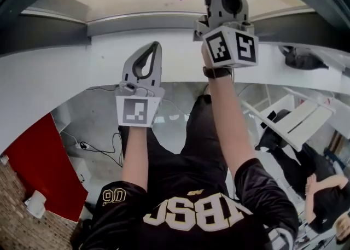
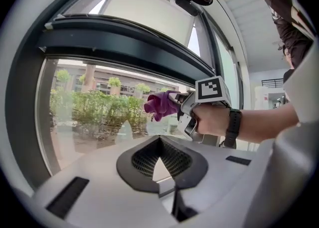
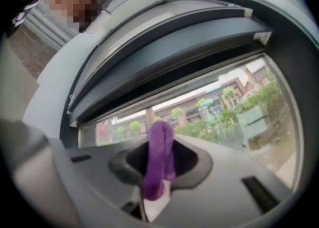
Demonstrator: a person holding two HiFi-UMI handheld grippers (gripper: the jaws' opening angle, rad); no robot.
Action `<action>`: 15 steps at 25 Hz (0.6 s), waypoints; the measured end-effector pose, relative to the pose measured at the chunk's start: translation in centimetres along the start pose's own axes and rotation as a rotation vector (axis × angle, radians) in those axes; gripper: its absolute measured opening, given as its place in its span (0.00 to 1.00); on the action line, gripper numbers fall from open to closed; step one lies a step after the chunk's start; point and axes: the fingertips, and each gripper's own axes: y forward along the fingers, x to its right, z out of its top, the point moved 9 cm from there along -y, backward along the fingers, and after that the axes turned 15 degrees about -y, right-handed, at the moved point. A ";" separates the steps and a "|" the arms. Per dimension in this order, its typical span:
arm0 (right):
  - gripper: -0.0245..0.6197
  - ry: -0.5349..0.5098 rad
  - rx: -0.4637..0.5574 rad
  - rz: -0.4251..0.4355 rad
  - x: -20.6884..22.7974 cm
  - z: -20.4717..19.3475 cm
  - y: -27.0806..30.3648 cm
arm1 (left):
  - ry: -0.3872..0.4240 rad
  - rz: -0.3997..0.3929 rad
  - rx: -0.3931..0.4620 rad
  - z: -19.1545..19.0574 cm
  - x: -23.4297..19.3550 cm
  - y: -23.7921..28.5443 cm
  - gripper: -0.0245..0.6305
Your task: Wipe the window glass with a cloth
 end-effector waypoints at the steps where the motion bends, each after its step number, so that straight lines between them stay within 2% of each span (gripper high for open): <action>1: 0.17 0.017 -0.005 -0.036 2.8 0.1 -0.8 | -0.008 -0.023 -0.004 -0.8 1.5 1.0 0.06; 3: 0.17 0.040 -0.020 -0.078 7.6 0.5 -2.2 | -0.022 -0.056 0.000 -2.3 4.1 2.8 0.06; 7: 0.17 -0.052 -0.029 -0.124 13.3 2.6 -4.2 | -0.045 -0.104 0.018 -3.7 7.7 5.6 0.06; 8: 0.17 -0.052 -0.029 -0.166 14.4 3.1 -4.8 | -0.048 -0.116 0.027 -3.7 8.3 6.1 0.06; 12: 0.17 0.022 -0.048 -0.427 18.9 2.9 -7.3 | -0.050 -0.126 0.020 -3.4 8.6 6.2 0.06; 14: 0.17 0.043 -0.058 -0.474 19.4 2.9 -7.2 | -0.038 -0.104 0.023 -2.7 7.4 5.7 0.06; 15: 0.17 0.037 -0.064 -0.459 18.6 3.0 -7.0 | -0.032 -0.086 0.034 -2.2 6.4 5.2 0.06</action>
